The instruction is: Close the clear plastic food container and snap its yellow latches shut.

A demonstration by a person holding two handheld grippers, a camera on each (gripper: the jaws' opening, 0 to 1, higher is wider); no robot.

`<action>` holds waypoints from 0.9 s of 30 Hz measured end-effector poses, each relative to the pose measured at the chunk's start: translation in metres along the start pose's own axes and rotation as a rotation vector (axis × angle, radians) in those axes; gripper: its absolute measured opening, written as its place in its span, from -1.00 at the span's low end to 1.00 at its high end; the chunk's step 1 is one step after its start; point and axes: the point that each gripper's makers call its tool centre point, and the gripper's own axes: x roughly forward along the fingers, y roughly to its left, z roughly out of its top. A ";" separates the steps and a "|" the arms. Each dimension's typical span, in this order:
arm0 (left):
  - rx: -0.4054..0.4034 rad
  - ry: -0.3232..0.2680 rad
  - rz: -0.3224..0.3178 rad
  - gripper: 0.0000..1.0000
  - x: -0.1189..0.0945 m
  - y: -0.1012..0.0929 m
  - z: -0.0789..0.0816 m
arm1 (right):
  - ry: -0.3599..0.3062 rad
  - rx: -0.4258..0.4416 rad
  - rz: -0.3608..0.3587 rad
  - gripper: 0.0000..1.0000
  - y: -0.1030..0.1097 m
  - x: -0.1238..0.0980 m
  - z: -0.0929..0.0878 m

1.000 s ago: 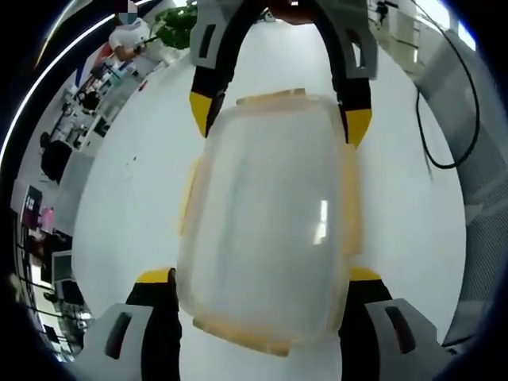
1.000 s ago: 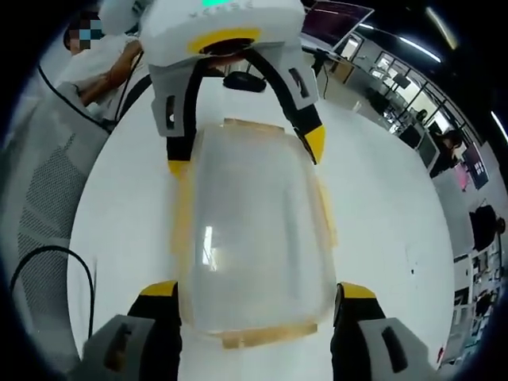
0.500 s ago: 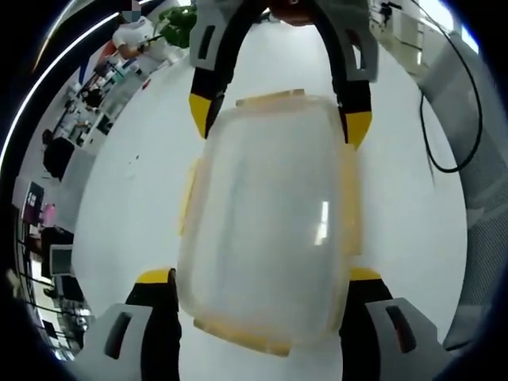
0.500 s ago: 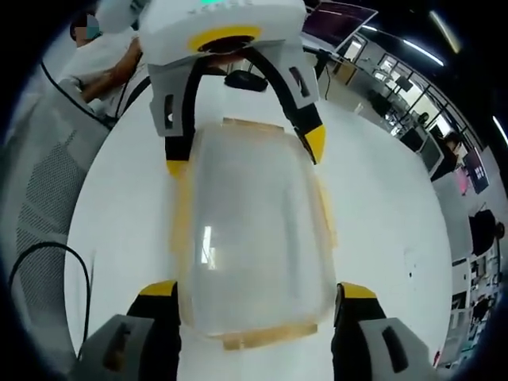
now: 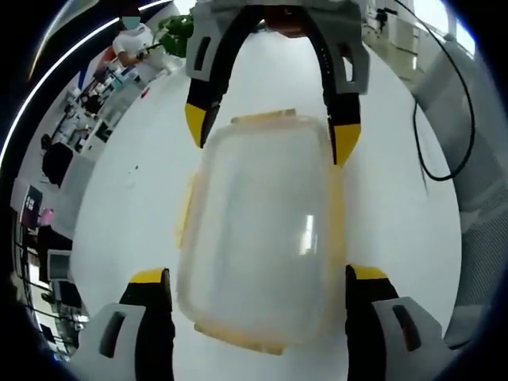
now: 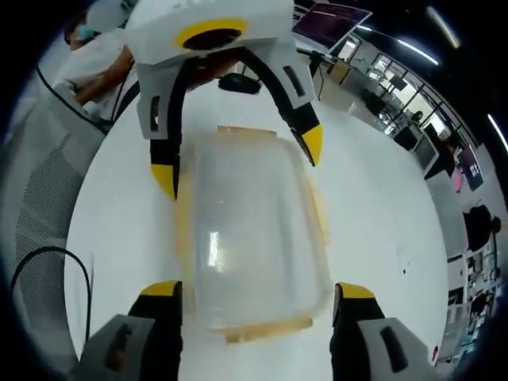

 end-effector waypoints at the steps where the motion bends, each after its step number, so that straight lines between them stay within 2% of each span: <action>1: -0.004 -0.004 0.000 0.80 -0.001 -0.001 0.001 | 0.000 0.000 -0.006 0.56 0.000 -0.001 0.000; 6: -0.009 -0.021 0.016 0.81 -0.007 0.000 0.006 | -0.007 0.010 -0.023 0.56 -0.001 -0.008 -0.002; 13: -0.067 -0.052 0.033 0.81 -0.014 -0.004 0.009 | -0.026 0.057 -0.058 0.54 0.002 -0.016 -0.005; 18: -0.086 -0.056 0.041 0.81 -0.015 -0.010 0.005 | -0.050 0.108 -0.078 0.53 0.007 -0.019 -0.006; 27: -0.166 -0.090 0.060 0.80 -0.023 -0.018 0.002 | -0.090 0.197 -0.102 0.52 0.020 -0.026 -0.005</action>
